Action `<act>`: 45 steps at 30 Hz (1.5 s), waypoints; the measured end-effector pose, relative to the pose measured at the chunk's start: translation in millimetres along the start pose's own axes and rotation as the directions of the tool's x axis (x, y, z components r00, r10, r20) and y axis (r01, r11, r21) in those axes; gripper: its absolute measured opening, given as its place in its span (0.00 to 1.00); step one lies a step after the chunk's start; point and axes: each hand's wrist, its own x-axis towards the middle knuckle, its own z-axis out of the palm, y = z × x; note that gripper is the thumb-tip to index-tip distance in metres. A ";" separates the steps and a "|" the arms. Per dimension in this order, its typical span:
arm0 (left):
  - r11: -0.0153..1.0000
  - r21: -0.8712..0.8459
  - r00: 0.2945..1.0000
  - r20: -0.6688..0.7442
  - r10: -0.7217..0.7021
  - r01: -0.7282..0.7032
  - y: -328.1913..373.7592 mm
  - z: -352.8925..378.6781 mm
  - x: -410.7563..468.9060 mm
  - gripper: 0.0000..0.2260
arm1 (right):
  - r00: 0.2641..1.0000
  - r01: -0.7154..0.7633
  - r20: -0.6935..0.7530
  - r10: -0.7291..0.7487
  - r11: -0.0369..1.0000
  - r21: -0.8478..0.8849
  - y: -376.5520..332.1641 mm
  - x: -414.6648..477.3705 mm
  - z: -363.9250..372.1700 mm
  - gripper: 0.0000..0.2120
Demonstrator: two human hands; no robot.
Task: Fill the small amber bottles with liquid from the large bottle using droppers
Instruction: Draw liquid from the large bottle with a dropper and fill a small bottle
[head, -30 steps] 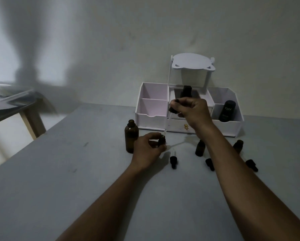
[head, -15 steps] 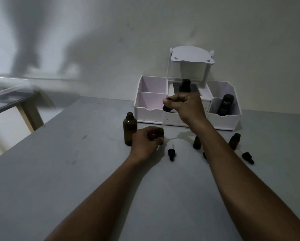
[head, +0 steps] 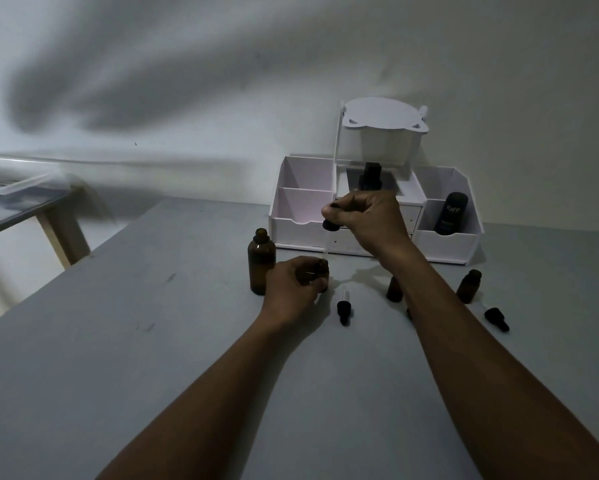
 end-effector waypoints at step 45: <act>0.927 -0.355 0.991 -0.088 0.098 -0.123 -31.2 -91.5 18.9 0.17 | 0.975 0.204 -0.118 -0.186 0.965 0.167 -49.4 12.1 56.9 0.05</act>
